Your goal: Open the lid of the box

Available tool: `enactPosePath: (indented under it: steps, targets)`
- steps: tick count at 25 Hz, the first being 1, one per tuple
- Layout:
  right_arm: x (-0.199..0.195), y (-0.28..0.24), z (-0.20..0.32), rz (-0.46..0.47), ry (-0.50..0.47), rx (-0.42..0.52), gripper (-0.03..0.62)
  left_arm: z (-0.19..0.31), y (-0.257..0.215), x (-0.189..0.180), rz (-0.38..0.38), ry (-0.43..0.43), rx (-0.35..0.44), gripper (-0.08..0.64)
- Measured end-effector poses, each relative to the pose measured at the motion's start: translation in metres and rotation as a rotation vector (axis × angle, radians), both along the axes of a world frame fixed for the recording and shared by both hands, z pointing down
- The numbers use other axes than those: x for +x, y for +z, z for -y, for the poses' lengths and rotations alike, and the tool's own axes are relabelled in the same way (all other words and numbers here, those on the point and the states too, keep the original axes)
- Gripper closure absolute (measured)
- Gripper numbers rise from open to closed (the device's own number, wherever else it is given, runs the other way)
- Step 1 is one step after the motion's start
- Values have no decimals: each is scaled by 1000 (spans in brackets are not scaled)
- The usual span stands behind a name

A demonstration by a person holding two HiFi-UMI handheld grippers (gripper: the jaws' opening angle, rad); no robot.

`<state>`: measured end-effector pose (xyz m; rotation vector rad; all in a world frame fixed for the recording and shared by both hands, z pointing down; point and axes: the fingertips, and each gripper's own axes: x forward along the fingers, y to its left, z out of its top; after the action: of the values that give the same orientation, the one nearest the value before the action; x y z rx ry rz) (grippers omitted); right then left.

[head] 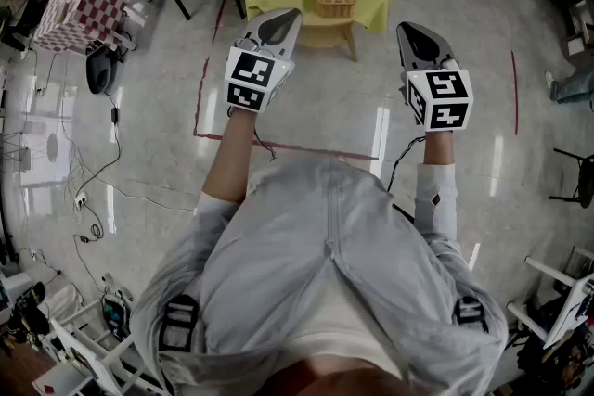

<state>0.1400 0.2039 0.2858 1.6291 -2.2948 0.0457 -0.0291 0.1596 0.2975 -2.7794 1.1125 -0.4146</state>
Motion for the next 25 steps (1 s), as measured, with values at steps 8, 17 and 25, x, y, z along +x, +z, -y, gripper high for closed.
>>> enactPosePath:
  steps: [8, 17, 25]
  targets:
    - [7, 7, 7, 2, -33, -5, 569, 1, 16, 16, 9, -6, -26, 531]
    - [27, 26, 15, 16, -71, -30, 569, -4, 34, 28, 17, -65, -53, 531]
    - [33, 34, 39, 78, -69, -7, 569, 15, 45, 26, 37, -92, -71, 531]
